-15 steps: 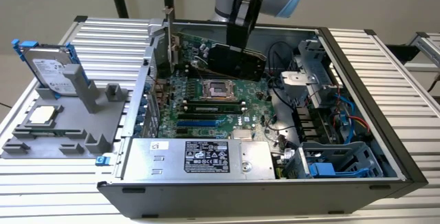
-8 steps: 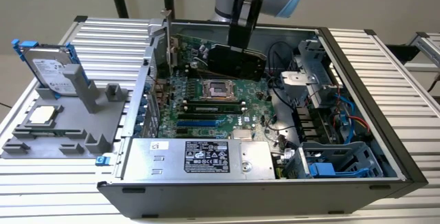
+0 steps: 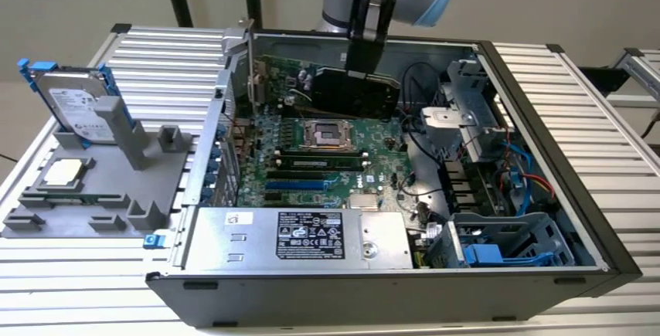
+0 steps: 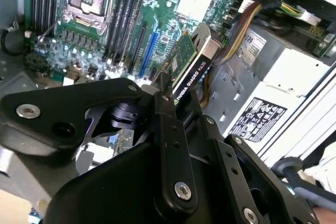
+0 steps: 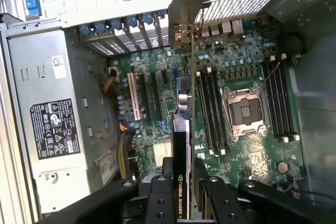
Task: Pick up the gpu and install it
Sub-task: 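Insert the gpu into the slot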
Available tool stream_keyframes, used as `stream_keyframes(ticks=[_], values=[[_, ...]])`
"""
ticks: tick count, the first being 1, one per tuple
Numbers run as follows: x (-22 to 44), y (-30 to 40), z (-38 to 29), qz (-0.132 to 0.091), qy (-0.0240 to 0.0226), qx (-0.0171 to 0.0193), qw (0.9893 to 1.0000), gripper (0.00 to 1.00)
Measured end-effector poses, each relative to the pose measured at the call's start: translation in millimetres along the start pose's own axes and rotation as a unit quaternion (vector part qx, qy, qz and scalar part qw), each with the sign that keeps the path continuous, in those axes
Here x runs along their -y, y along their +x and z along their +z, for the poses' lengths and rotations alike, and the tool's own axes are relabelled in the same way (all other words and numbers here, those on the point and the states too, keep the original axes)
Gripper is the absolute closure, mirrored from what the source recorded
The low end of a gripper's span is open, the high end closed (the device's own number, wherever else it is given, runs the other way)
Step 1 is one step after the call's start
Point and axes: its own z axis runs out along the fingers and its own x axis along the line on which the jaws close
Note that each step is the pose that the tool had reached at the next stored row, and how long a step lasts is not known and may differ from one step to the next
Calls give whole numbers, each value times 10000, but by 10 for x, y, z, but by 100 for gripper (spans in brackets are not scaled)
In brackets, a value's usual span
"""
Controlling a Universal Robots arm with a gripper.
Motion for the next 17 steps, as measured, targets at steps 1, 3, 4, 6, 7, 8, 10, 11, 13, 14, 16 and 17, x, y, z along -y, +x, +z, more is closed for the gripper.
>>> stream_keyframes(ticks=[1,3,4,6,7,8,10,11,13,14,16,17], values=[[0,0,0,-44,0,-2,10000,100],[0,0,-1,-105,1,-6,9999,100],[0,0,-1,-132,1,-7,9999,100],[1,0,-1,-186,2,-10,9998,100],[1,0,-1,-217,2,-11,9998,100],[1,0,-2,-246,2,-13,9997,100],[1,0,-2,-309,3,-16,9995,100],[1,0,-2,-341,3,-18,9994,100],[1,0,-2,-408,4,-21,9992,100],[1,0,-2,-444,4,-23,9990,100],[1,0,-2,-514,4,-26,9987,100],[1,0,-2,-549,5,-29,9985,100]])
